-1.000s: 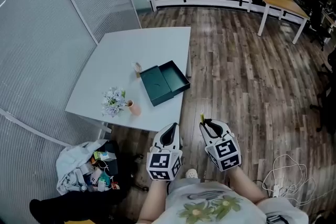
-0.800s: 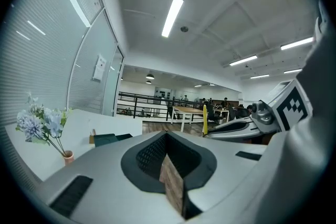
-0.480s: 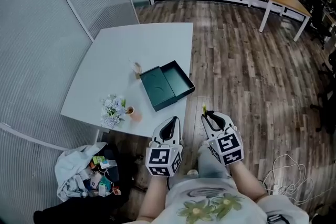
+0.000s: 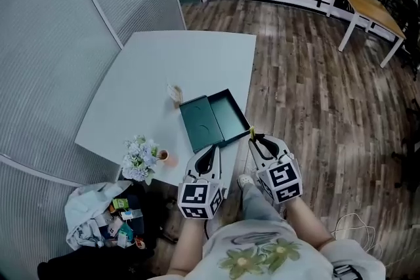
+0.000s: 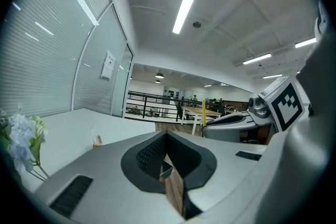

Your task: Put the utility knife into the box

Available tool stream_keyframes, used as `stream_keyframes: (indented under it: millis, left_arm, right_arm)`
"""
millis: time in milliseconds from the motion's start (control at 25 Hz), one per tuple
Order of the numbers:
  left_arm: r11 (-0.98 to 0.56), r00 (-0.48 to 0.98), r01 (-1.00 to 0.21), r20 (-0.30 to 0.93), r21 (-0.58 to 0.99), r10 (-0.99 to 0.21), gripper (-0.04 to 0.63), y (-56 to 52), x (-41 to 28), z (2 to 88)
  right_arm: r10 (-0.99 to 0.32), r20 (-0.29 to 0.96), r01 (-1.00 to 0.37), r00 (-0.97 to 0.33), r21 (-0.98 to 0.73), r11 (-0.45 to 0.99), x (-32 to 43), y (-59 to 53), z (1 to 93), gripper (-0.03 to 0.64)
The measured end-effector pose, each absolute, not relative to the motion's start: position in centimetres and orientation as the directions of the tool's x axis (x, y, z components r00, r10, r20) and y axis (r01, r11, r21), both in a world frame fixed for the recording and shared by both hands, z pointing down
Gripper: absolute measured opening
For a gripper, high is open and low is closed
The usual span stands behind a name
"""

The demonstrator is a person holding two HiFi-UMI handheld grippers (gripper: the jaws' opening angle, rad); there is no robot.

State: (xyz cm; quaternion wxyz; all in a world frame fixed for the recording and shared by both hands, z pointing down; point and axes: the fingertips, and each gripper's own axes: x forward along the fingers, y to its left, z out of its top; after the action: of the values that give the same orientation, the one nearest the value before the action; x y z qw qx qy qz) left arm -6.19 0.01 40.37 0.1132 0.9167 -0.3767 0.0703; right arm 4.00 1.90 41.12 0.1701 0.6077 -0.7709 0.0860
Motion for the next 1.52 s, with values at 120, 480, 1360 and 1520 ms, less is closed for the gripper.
stream_keyframes:
  millis: [120,480,1360,1520]
  left_arm:
    - [-0.675,0.691,-0.722,0.211,0.153,-0.691,0.0,-2.6,-5.4,39.8]
    - [-0.638,0.653,-0.756,0.223,0.144,-0.724,0.0,-8.0,-3.1,40.2]
    - [-0.507,0.537,-0.844,0.297,0.176,-0.79,0.0,-14.2,-2.5,45.1]
    - [-0.491,0.522,-0.853,0.312,0.178,-0.794,0.0,-14.9,-2.8,46.1]
  right_arm:
    - [-0.907,0.357,-0.958,-0.225,0.086,0.272,5.1,-1.4,40.3,0.068]
    - [-0.898,0.343,-0.935,-0.275,0.12,0.333,7.2,-8.5,39.5,0.069]
    - [-0.762,0.519,-0.85,-0.387,0.119,0.513,8.5,-15.2,47.9,0.069]
    - [-0.729,0.553,-0.821,-0.403,0.133,0.555,8.0,-15.8,49.3,0.069]
